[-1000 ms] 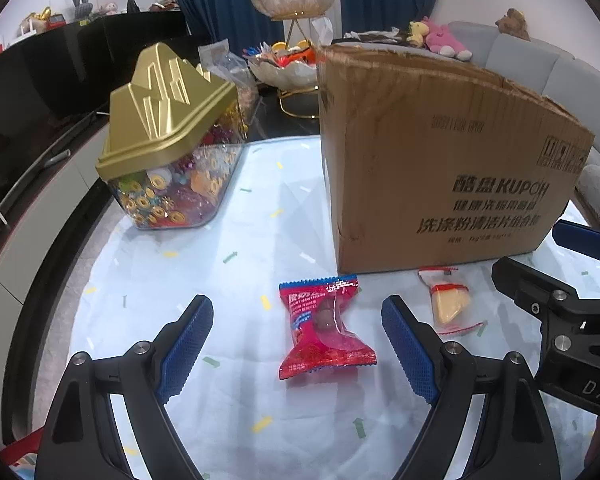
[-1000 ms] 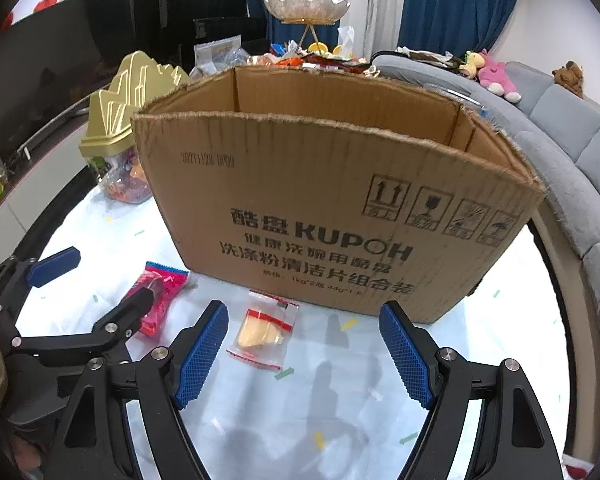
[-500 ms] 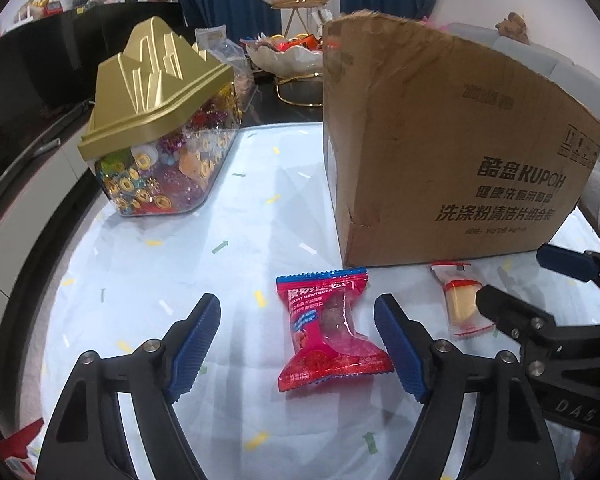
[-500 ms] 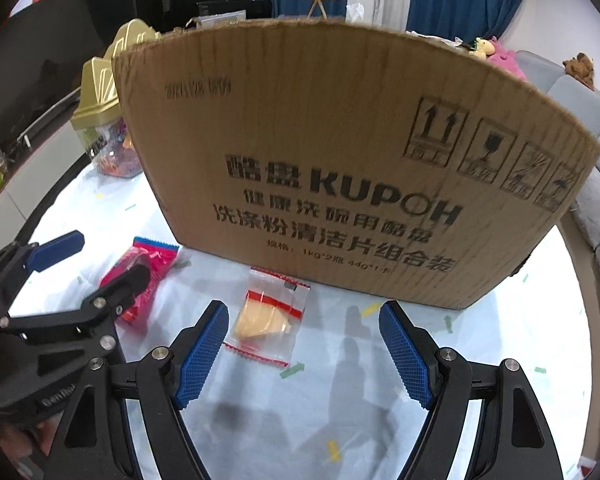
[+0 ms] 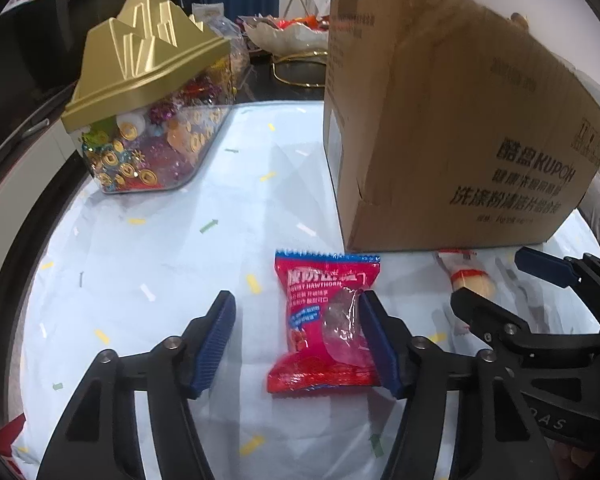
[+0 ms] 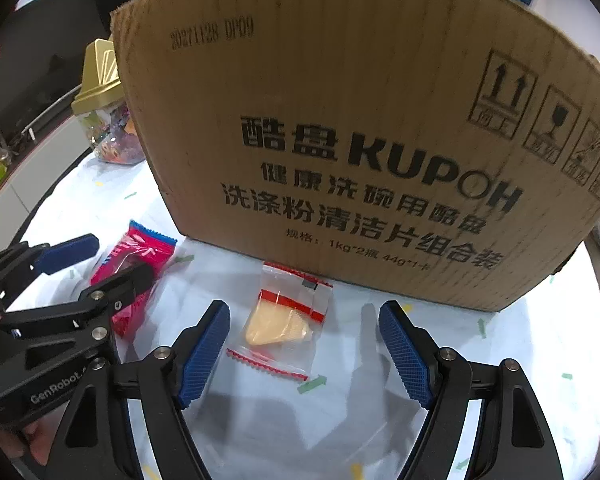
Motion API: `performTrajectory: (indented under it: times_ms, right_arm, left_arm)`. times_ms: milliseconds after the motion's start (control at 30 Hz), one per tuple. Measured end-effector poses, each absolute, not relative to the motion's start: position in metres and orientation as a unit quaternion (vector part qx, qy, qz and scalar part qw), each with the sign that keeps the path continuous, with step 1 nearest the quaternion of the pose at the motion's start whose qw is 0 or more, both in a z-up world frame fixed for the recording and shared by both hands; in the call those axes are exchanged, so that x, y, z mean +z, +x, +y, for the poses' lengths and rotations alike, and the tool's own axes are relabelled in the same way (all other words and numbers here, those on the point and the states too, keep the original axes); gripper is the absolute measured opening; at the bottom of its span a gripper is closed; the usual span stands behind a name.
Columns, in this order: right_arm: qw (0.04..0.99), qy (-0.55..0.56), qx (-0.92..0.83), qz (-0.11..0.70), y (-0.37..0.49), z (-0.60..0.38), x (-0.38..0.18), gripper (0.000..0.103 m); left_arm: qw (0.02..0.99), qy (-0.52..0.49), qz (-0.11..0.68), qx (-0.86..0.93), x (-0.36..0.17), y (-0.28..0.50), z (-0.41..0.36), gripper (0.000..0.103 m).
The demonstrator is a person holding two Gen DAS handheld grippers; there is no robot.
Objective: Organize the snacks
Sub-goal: 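Grasp the red hawthorn bag with the left tool while the right tool grasps the pastry pack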
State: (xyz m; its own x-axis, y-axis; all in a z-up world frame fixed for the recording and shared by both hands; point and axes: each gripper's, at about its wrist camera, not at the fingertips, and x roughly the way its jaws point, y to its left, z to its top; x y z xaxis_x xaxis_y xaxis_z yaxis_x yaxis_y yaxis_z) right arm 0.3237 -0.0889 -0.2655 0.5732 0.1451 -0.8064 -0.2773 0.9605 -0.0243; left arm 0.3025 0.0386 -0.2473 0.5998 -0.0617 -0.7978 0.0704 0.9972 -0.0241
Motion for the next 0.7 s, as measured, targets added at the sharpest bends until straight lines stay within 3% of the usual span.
performTrajectory:
  times_ms: [433,567,700]
  right_arm:
    - [0.879,-0.065,0.127,0.455,0.328,-0.082,-0.275,0.057]
    - [0.88,-0.066,0.126,0.453,0.326,-0.084,-0.274,0.042]
    - [0.881,-0.066,0.127,0.452,0.325,-0.092,-0.271,0.037]
  left_arm:
    - [0.89,0.006,0.455,-0.045,-0.255,0.306,0.031,0.047]
    - [0.89,0.007,0.453,-0.046,-0.254,0.305,0.029,0.044]
    - [0.892,0.01,0.45,-0.041,-0.252,0.304,0.029,0.041]
